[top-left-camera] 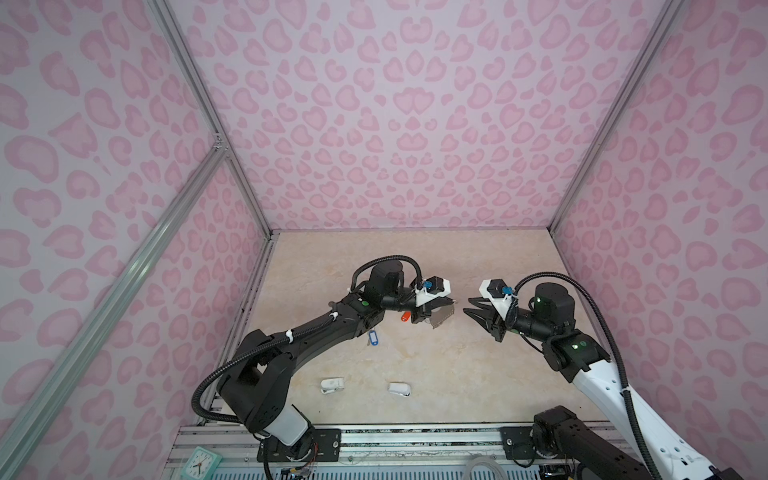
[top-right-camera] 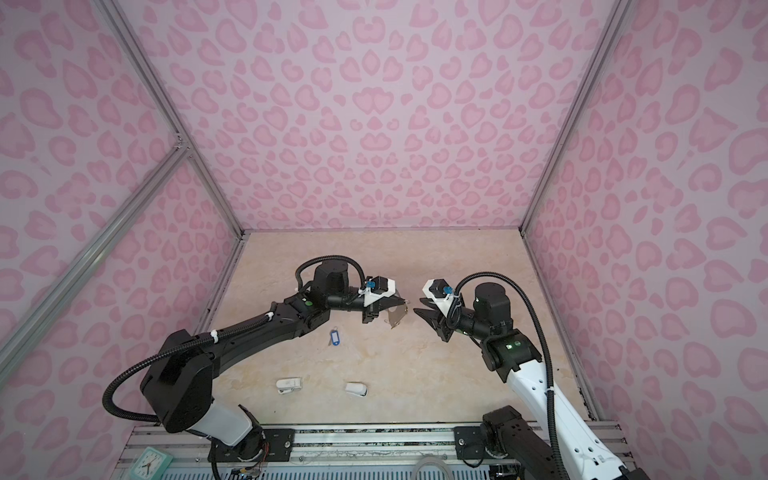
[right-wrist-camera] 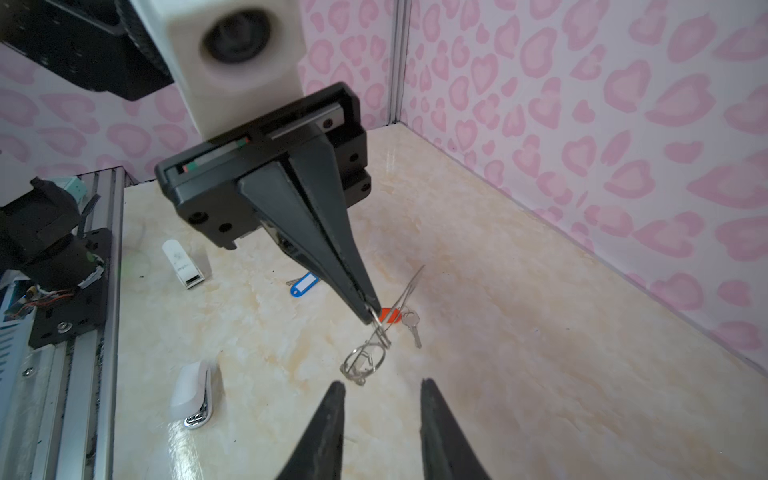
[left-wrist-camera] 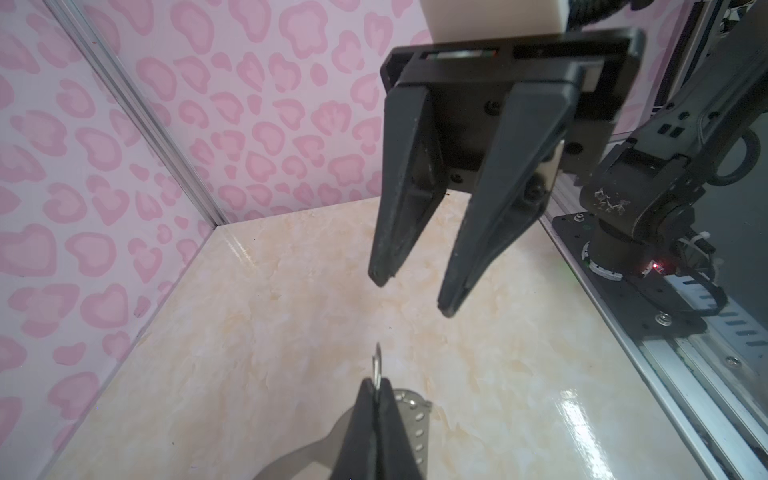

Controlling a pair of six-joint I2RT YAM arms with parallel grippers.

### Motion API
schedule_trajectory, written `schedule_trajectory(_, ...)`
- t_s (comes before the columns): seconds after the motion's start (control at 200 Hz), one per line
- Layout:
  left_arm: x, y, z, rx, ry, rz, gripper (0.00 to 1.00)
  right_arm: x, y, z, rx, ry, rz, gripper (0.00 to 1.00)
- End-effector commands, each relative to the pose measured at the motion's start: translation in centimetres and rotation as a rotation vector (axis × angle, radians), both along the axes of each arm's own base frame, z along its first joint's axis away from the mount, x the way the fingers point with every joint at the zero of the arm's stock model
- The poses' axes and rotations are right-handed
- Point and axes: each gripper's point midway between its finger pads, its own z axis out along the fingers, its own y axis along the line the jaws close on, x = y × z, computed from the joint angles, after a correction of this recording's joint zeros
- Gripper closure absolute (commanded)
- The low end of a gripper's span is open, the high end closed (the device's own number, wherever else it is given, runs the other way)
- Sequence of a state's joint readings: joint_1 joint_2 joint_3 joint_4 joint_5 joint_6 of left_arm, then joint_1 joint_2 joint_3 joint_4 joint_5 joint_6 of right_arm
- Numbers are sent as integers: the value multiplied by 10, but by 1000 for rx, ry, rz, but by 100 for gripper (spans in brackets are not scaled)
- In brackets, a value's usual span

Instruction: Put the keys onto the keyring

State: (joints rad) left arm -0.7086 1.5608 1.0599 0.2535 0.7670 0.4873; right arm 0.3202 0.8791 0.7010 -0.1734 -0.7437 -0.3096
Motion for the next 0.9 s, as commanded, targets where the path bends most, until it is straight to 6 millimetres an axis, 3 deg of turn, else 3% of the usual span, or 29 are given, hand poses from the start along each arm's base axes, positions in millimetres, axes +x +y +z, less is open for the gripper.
schedule_trajectory(0.0, -6, 1, 20, -55, -76, -36, 96, -4, 3, -6, -11, -4, 33, 73)
schedule_trajectory(0.49, -20, 7, 21, -56, -114, -92, 96, -5, 22, 2, 14, -48, 126, 77)
schedule_trajectory(0.895, -30, 10, 21, -53, -126, -131, 96, 0, 24, 5, 22, -87, 122, 78)
